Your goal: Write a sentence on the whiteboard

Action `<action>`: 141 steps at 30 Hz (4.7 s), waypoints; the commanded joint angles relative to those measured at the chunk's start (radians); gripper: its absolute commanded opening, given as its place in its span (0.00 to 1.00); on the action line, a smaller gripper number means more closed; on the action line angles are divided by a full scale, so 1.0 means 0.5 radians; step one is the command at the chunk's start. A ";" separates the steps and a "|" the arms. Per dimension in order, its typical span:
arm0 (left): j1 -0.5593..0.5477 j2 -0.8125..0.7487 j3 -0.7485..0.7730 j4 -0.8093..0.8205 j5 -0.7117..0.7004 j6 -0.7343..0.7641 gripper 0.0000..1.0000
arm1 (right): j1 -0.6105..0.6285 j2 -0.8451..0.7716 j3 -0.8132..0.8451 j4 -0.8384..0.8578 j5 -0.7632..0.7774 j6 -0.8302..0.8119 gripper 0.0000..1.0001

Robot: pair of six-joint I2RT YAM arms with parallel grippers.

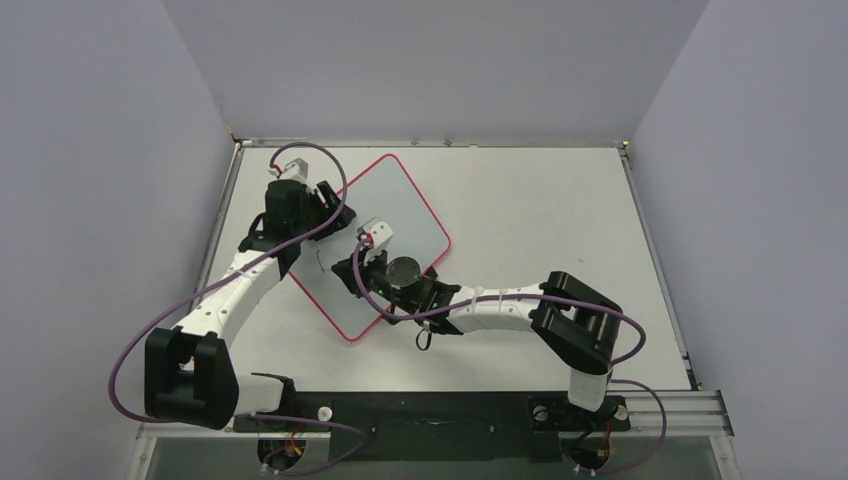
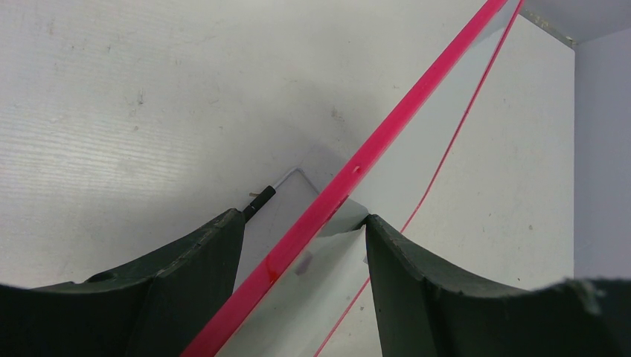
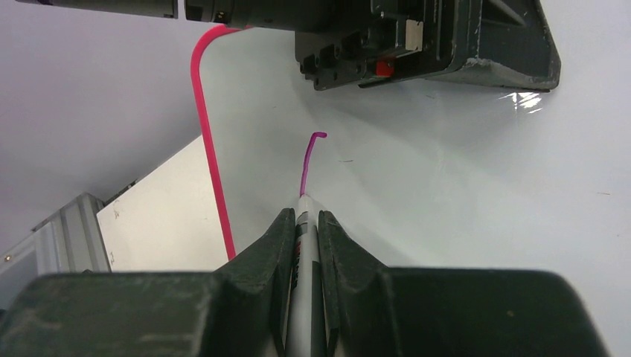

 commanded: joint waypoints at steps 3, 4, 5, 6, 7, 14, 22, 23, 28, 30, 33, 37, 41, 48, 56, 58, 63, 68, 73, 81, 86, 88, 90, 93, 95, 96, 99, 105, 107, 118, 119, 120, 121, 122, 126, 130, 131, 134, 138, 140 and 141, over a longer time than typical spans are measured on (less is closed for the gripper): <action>-0.013 -0.006 0.120 0.057 -0.033 0.096 0.46 | -0.065 0.077 0.093 -0.134 0.131 -0.050 0.00; -0.011 -0.006 0.124 0.050 -0.040 0.097 0.46 | -0.073 0.082 0.098 -0.135 0.131 -0.045 0.00; -0.012 -0.005 0.126 0.047 -0.050 0.096 0.46 | -0.080 0.089 0.101 -0.135 0.131 -0.041 0.00; -0.012 -0.005 0.127 0.043 -0.053 0.100 0.46 | -0.089 0.091 0.103 -0.136 0.130 -0.034 0.00; -0.012 -0.002 0.127 0.039 -0.055 0.099 0.46 | -0.098 0.092 0.102 -0.135 0.128 -0.025 0.00; -0.012 0.025 0.120 0.038 -0.038 0.102 0.46 | -0.132 0.092 0.098 -0.144 0.122 -0.018 0.00; -0.007 0.025 0.138 0.031 -0.044 0.102 0.46 | -0.135 0.055 -0.015 -0.125 0.122 0.015 0.00; -0.008 0.028 0.141 0.030 -0.043 0.103 0.46 | -0.135 0.046 -0.047 -0.121 0.121 0.018 0.00; -0.008 0.022 0.146 0.027 -0.043 0.104 0.46 | -0.128 -0.028 -0.138 -0.112 0.117 0.042 0.00; -0.008 0.025 0.143 0.030 -0.047 0.104 0.46 | -0.126 -0.044 -0.161 -0.103 0.122 0.048 0.00; -0.009 0.031 0.144 0.029 -0.042 0.102 0.46 | -0.122 -0.056 -0.182 -0.105 0.127 0.050 0.00; -0.008 0.031 0.151 0.021 -0.042 0.105 0.46 | -0.109 -0.087 -0.200 -0.112 0.148 0.043 0.00; -0.006 0.030 0.148 0.022 -0.043 0.105 0.46 | -0.098 -0.188 -0.230 -0.085 0.152 0.049 0.00; -0.008 0.039 0.148 0.023 -0.037 0.105 0.46 | -0.085 -0.370 -0.201 -0.098 0.146 0.015 0.00; -0.008 0.032 0.145 0.023 -0.018 0.107 0.46 | -0.143 -0.345 -0.103 -0.128 0.182 -0.025 0.00; -0.007 0.034 0.145 0.026 -0.009 0.107 0.46 | -0.155 -0.326 -0.079 -0.131 0.171 -0.020 0.00; -0.008 0.036 0.143 0.034 0.003 0.103 0.46 | -0.171 -0.257 -0.007 -0.152 0.151 -0.018 0.00; -0.007 0.026 0.140 0.034 0.009 0.103 0.46 | -0.183 -0.200 0.068 -0.197 0.146 -0.005 0.00; -0.007 0.025 0.140 0.037 0.015 0.100 0.46 | -0.183 -0.161 0.095 -0.213 0.124 0.003 0.00; -0.009 0.026 0.144 0.040 0.027 0.099 0.46 | -0.184 -0.102 0.147 -0.224 0.093 0.011 0.00; -0.008 0.029 0.140 0.046 0.026 0.098 0.46 | -0.183 -0.080 0.179 -0.228 0.084 0.012 0.00; -0.008 0.037 0.140 0.050 0.026 0.097 0.46 | -0.184 -0.068 0.192 -0.232 0.075 0.013 0.00; -0.008 0.040 0.139 0.052 0.032 0.099 0.46 | -0.185 -0.055 0.204 -0.232 0.065 0.016 0.00; -0.006 0.041 0.142 0.057 0.034 0.096 0.46 | -0.183 -0.039 0.211 -0.227 0.037 0.016 0.00; -0.007 0.042 0.142 0.064 0.036 0.094 0.46 | -0.183 -0.037 0.204 -0.206 0.010 0.016 0.00; -0.008 0.041 0.142 0.066 0.040 0.096 0.46 | -0.180 -0.035 0.205 -0.197 -0.009 0.014 0.00; -0.007 0.051 0.143 0.070 0.047 0.093 0.46 | -0.176 -0.024 0.203 -0.187 -0.047 0.022 0.00; -0.008 0.058 0.153 0.069 0.049 0.093 0.46 | -0.149 -0.040 0.159 -0.169 -0.070 0.018 0.00; -0.007 0.058 0.157 0.069 0.051 0.091 0.46 | -0.143 -0.056 0.130 -0.167 -0.065 0.019 0.00; -0.006 0.047 0.159 0.059 0.049 0.091 0.46 | -0.144 -0.096 -0.016 -0.173 0.029 0.036 0.00; -0.008 0.047 0.160 0.059 0.049 0.092 0.46 | -0.144 -0.095 -0.014 -0.184 0.044 0.031 0.00; -0.008 0.040 0.159 0.056 0.048 0.091 0.46 | -0.145 -0.097 -0.012 -0.200 0.054 0.029 0.00; -0.009 0.040 0.158 0.056 0.046 0.092 0.46 | -0.149 -0.099 -0.011 -0.209 0.075 0.024 0.00; -0.008 0.035 0.158 0.053 0.046 0.093 0.46 | -0.154 -0.100 -0.011 -0.221 0.084 0.023 0.00; -0.008 0.033 0.154 0.052 0.048 0.092 0.46 | -0.177 -0.107 -0.014 -0.238 0.139 0.017 0.00; -0.007 0.034 0.151 0.056 0.055 0.092 0.46 | -0.196 -0.116 0.002 -0.259 0.174 0.019 0.00; -0.007 0.033 0.152 0.056 0.055 0.092 0.46 | -0.199 -0.117 0.011 -0.263 0.179 0.018 0.00; -0.007 0.031 0.153 0.056 0.055 0.093 0.46 | -0.209 -0.108 0.042 -0.278 0.185 0.016 0.00; -0.009 0.032 0.147 0.064 0.063 0.091 0.46 | -0.210 -0.074 0.108 -0.294 0.173 0.011 0.00; -0.007 0.034 0.146 0.062 0.064 0.092 0.46 | -0.213 -0.057 0.133 -0.300 0.166 0.015 0.00; -0.007 0.034 0.146 0.062 0.063 0.092 0.46 | -0.211 -0.055 0.137 -0.300 0.163 0.017 0.00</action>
